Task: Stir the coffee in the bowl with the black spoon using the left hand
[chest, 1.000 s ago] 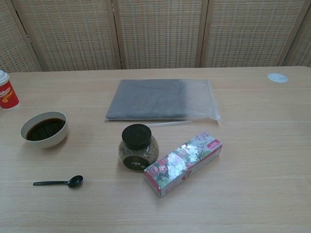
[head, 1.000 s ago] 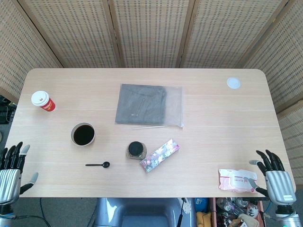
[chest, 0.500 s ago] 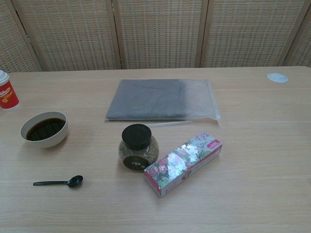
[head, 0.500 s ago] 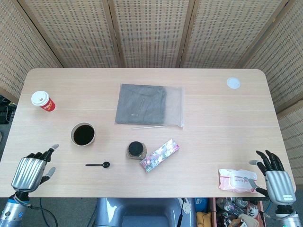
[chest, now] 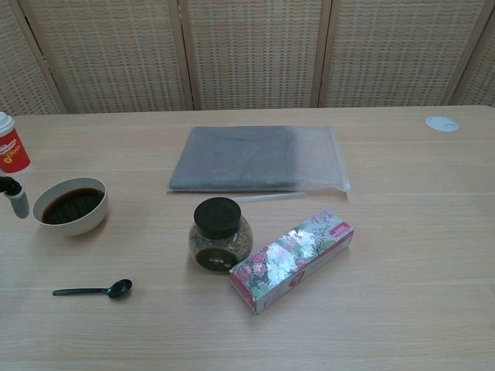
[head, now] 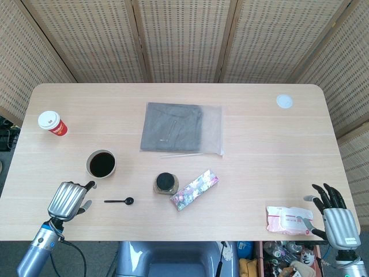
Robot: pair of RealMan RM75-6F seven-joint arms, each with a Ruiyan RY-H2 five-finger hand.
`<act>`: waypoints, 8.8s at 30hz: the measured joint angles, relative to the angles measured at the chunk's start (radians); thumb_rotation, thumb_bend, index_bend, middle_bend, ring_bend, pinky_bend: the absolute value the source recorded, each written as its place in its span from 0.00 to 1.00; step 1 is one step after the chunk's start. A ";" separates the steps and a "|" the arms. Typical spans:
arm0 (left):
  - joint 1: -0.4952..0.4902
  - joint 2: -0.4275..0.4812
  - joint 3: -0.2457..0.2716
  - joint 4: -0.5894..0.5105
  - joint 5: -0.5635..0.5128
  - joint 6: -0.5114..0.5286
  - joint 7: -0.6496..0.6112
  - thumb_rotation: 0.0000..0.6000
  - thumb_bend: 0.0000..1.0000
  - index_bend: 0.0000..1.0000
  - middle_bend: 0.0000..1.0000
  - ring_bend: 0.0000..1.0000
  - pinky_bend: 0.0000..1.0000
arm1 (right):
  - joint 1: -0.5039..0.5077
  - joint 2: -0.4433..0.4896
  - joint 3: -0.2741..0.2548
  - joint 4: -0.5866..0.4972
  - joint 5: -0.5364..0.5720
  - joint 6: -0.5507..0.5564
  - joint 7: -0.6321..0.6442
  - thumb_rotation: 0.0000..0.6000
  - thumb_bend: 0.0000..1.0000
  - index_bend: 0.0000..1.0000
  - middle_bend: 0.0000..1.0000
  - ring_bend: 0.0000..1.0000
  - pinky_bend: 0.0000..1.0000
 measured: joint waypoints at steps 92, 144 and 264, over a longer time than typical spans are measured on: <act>-0.159 -0.272 0.040 0.199 -0.397 -0.187 0.103 1.00 0.41 0.50 0.80 0.76 0.71 | -0.034 0.004 0.002 0.032 0.029 0.006 0.020 1.00 0.38 0.37 0.22 0.06 0.13; -0.134 -0.278 0.048 0.218 -0.389 -0.117 0.109 1.00 0.42 0.62 0.81 0.78 0.71 | -0.040 0.003 0.003 0.046 0.027 0.013 0.039 1.00 0.38 0.37 0.22 0.06 0.14; -0.473 -0.259 -0.021 0.541 -0.318 -0.245 0.577 1.00 0.42 0.72 0.83 0.78 0.71 | -0.060 -0.010 0.010 0.090 0.063 -0.002 0.076 1.00 0.38 0.37 0.22 0.06 0.13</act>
